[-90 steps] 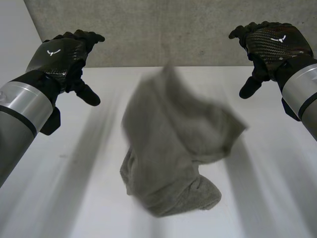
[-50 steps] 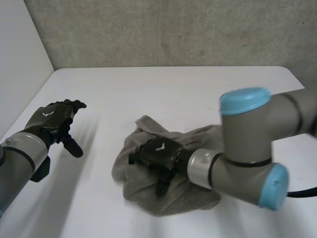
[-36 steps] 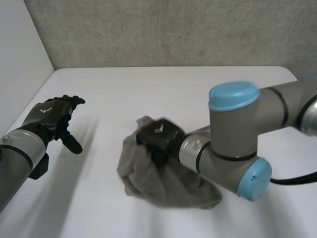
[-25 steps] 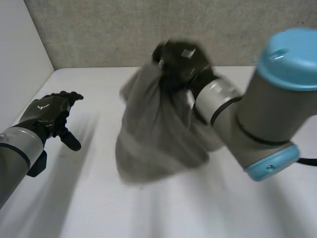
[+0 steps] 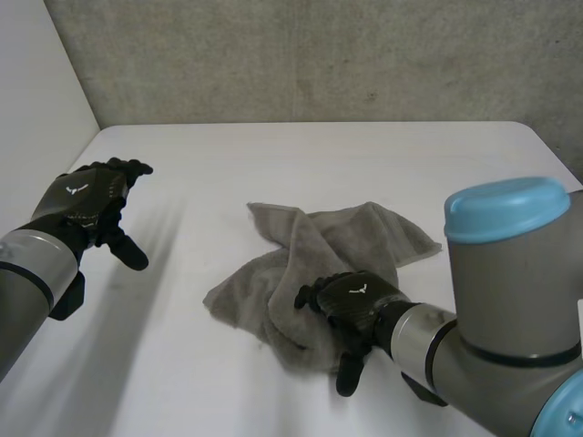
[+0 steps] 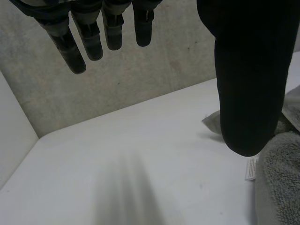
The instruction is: Fold the towel.
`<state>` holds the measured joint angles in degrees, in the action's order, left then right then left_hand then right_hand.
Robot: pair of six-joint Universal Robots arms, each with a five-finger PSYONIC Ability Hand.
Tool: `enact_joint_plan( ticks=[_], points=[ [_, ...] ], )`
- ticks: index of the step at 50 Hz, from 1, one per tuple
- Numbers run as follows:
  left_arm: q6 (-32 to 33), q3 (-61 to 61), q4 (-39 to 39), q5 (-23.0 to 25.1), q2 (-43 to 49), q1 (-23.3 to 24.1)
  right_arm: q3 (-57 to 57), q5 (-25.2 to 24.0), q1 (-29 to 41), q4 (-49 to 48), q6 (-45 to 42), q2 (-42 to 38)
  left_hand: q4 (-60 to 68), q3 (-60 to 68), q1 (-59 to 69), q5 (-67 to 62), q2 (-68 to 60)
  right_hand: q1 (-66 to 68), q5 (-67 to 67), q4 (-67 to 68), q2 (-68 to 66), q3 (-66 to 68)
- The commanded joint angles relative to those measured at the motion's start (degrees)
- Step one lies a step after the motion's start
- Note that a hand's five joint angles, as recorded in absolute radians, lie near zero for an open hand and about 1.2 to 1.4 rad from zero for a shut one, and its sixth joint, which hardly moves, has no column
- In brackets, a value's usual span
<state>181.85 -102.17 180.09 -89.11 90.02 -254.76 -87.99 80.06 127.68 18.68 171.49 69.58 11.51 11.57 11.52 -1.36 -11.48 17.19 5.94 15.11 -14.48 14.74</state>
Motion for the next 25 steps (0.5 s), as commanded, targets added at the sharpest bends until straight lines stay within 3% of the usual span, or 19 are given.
enact_joint_plan(
  ticks=[1, 7, 12, 17, 25],
  points=[
    [0.17, 0.57, 0.70, 0.61, 1.30, 1.63, 6.60, -1.23, -5.42, 0.04, -0.10, 2.58, 2.07, 2.01, 2.06, -2.22, -2.10, -7.19, -5.94, -5.11, 4.48, -4.74],
    [0.34, 1.45, 1.66, 2.36, 4.81, 4.53, 14.77, -2.10, -7.53, -1.72, -0.10, 4.42, 5.43, 5.37, 5.43, -5.58, -5.46, -7.19, -5.94, -5.11, 4.48, -4.74],
    [1.92, 2.68, 1.84, 2.80, 9.29, 6.99, 20.66, -5.44, -7.27, -4.00, -2.65, 0.12, 8.13, 8.07, 8.12, -8.27, -8.15, -4.75, -3.50, -2.67, 2.05, -2.30],
    [7.10, 5.57, 1.93, 2.63, 16.40, 12.34, 27.50, -9.74, -7.01, -3.30, -13.26, -8.04, 8.13, 8.07, 8.12, -8.27, -8.15, -2.57, -1.32, -0.49, -0.14, -0.12],
    [8.78, 8.21, 3.06, 2.36, 23.52, 15.08, 31.20, -11.33, -5.43, -2.60, -25.13, -16.66, 8.13, 8.07, 8.12, -8.27, -8.15, -2.56, -1.31, -0.49, -0.14, -0.11]
  ],
)
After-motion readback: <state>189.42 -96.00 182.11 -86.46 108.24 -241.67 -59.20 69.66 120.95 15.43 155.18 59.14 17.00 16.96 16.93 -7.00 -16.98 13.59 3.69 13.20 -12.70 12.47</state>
